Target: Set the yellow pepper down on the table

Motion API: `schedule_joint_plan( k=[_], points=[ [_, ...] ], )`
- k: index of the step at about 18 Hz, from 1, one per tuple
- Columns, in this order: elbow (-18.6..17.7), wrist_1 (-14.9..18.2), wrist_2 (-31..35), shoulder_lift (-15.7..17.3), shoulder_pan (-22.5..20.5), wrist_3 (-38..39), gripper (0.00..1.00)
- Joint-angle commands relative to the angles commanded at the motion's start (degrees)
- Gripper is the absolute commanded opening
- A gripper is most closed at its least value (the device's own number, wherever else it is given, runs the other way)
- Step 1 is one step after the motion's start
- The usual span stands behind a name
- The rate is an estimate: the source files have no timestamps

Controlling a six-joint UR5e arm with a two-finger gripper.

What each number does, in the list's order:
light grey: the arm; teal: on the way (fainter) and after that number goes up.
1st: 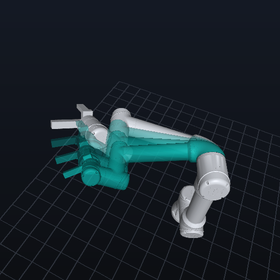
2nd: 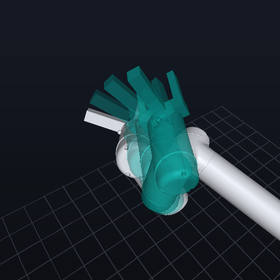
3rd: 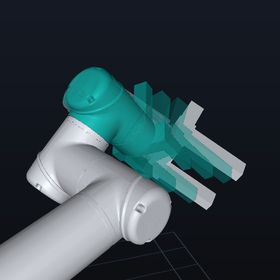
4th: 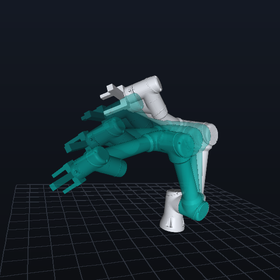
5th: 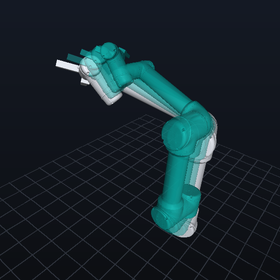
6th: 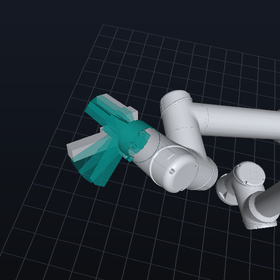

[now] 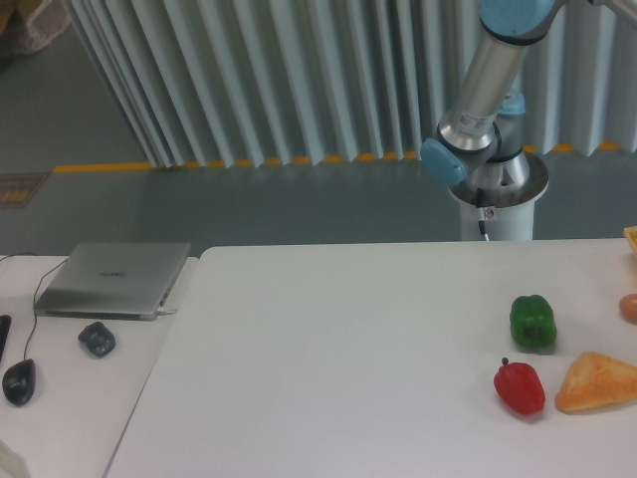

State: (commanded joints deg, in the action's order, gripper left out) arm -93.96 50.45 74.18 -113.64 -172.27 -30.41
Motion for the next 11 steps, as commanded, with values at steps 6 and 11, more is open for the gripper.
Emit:
schedule_joint_plan(
  k=[6, 11],
  points=[
    [0.1, -1.1, 0.1, -1.0, 0.3, 0.6, 1.00],
    [0.8, -1.2, 0.2, -1.9, 0.3, 0.8, 0.93]
  ],
)
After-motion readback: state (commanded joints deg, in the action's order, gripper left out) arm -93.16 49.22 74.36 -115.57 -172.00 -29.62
